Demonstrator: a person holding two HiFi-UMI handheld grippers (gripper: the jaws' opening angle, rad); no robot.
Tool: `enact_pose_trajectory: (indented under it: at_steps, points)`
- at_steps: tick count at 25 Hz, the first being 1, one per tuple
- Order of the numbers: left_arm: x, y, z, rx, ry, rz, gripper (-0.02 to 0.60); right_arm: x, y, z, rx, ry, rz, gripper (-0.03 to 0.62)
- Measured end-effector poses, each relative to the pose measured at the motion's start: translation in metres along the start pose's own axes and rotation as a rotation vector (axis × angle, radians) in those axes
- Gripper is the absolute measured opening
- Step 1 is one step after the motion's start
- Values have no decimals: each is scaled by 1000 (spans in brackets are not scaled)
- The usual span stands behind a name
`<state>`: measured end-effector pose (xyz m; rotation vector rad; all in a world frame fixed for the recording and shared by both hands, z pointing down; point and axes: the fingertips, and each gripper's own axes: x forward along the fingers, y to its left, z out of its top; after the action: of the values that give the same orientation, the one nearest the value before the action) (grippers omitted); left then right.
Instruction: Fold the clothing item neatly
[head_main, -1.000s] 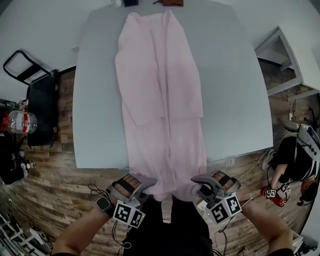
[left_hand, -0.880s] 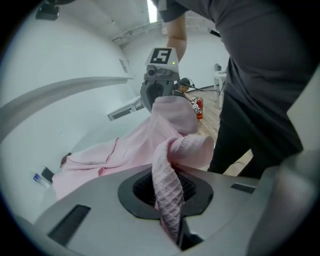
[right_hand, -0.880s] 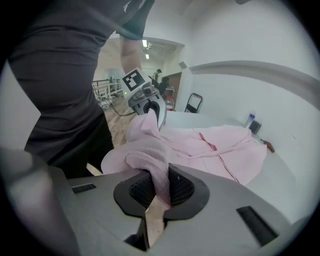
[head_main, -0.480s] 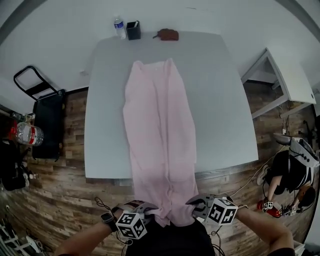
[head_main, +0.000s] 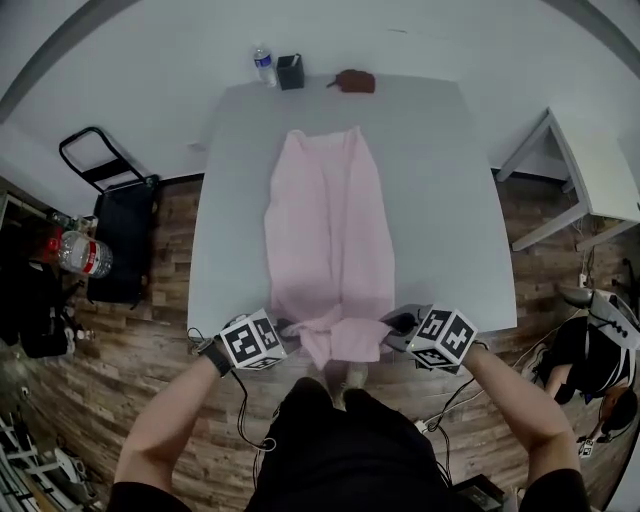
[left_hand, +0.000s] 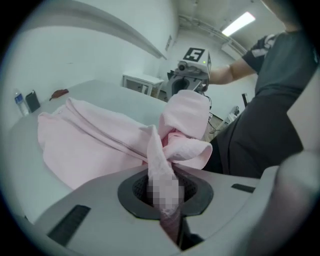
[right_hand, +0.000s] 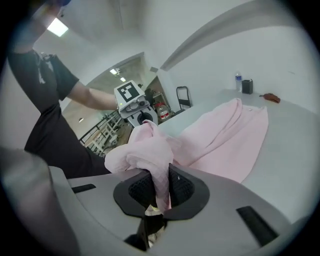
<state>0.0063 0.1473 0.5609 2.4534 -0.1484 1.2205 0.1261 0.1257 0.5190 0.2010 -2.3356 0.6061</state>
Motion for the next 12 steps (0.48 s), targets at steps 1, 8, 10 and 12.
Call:
enact_pose_trajectory:
  at_steps: [1, 8, 10, 12]
  points:
    - [-1, 13, 1, -32, 1, -1, 28, 1, -10, 4, 45, -8, 8, 38]
    - [15, 82, -3, -198, 63, -115, 26, 30, -67, 7, 239, 53, 65, 38]
    - [20, 97, -3, -227, 74, -171, 28, 38, -81, 11, 287, 62, 82, 38]
    - [20, 111, 1, -247, 69, -216, 28, 43, -95, 16, 336, 62, 92, 38]
